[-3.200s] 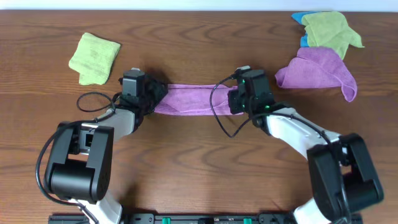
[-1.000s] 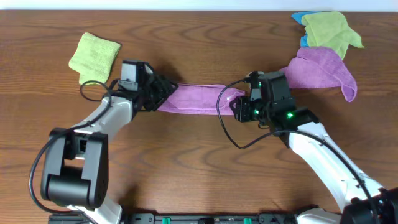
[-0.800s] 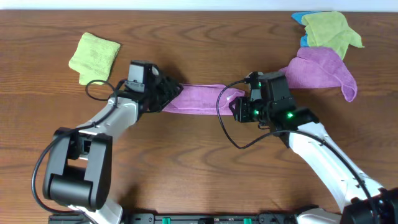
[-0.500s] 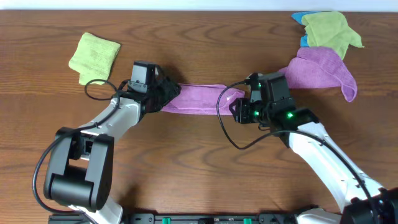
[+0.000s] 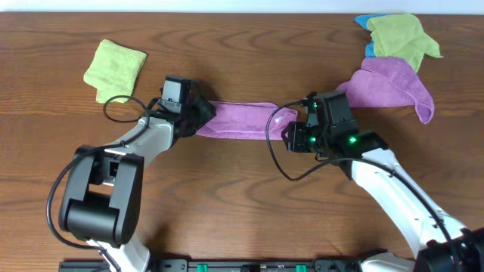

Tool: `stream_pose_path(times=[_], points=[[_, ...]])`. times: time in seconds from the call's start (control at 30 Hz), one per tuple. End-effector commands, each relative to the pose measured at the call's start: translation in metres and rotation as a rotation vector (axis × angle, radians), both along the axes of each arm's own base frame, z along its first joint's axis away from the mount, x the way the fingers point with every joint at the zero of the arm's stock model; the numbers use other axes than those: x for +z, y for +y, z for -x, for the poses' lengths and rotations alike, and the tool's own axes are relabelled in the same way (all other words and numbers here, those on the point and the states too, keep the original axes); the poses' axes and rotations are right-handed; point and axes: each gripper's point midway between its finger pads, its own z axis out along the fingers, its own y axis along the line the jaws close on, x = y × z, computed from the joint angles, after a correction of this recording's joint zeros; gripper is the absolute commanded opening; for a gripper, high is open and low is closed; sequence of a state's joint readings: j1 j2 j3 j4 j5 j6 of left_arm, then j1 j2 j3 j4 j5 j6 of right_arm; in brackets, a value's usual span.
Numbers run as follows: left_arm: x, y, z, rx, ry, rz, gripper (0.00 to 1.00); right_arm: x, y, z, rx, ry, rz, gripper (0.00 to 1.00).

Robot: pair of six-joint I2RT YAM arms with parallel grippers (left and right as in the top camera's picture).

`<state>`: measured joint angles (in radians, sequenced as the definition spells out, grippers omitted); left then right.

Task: Fold the cloth

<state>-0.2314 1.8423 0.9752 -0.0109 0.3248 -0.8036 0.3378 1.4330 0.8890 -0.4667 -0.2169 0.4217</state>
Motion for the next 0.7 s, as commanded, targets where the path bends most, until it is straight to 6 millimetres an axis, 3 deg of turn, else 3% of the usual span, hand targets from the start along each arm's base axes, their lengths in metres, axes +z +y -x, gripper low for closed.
stream_pose_path(times=[0.0, 0.5, 0.67], points=[[-0.005, 0.000, -0.005, -0.009, -0.004, -0.028, 0.51, -0.019, -0.009, 0.006, -0.051, 0.050, 0.025, 0.50], [-0.024, 0.002, 0.010, -0.026, 0.073, -0.051, 0.49, -0.063, -0.012, 0.016, -0.183, 0.047, -0.069, 0.58], [-0.028, -0.008, 0.020, -0.057, 0.100, -0.059, 0.48, -0.079, -0.012, 0.015, -0.258, 0.076, -0.110, 0.59]])
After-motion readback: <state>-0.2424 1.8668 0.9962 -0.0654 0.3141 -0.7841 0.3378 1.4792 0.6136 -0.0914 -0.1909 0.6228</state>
